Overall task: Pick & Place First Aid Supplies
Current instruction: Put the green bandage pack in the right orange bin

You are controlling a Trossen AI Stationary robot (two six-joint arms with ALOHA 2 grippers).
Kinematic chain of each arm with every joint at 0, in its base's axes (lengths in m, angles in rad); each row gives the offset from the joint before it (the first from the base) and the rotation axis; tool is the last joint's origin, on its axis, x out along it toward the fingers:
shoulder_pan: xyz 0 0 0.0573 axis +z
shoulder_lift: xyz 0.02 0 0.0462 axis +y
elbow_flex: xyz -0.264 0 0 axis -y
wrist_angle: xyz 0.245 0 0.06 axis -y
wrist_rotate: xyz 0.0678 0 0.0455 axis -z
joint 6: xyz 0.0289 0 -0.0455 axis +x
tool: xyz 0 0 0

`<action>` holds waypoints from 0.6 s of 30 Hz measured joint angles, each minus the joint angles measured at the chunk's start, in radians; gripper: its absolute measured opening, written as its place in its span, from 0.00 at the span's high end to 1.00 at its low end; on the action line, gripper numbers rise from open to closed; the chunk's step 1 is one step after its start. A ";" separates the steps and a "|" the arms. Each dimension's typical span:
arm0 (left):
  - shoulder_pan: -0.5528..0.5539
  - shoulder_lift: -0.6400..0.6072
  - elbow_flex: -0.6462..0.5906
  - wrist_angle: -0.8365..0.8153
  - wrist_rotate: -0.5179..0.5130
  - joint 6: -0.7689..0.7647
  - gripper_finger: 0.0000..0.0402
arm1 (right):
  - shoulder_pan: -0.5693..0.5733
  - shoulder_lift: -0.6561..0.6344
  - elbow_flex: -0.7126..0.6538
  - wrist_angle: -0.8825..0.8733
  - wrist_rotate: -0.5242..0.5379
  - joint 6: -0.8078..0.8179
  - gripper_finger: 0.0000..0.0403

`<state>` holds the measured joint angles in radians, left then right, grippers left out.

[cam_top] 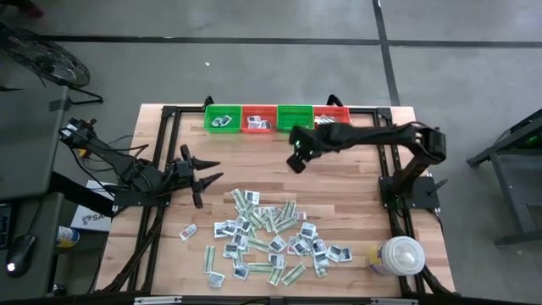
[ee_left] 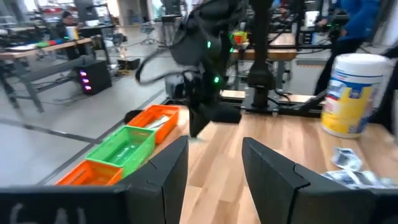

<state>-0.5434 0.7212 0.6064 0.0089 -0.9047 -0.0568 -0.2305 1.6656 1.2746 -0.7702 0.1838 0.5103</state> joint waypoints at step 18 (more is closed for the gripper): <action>0.129 0.000 0.000 0.127 -0.185 0.143 0.63 | -0.361 -0.063 0.002 -0.026 0.027 -0.249 1.00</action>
<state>-0.4139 0.7216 0.6064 0.1362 -1.0893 0.0861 -0.5913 1.6022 1.2770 -0.7965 0.2104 0.2617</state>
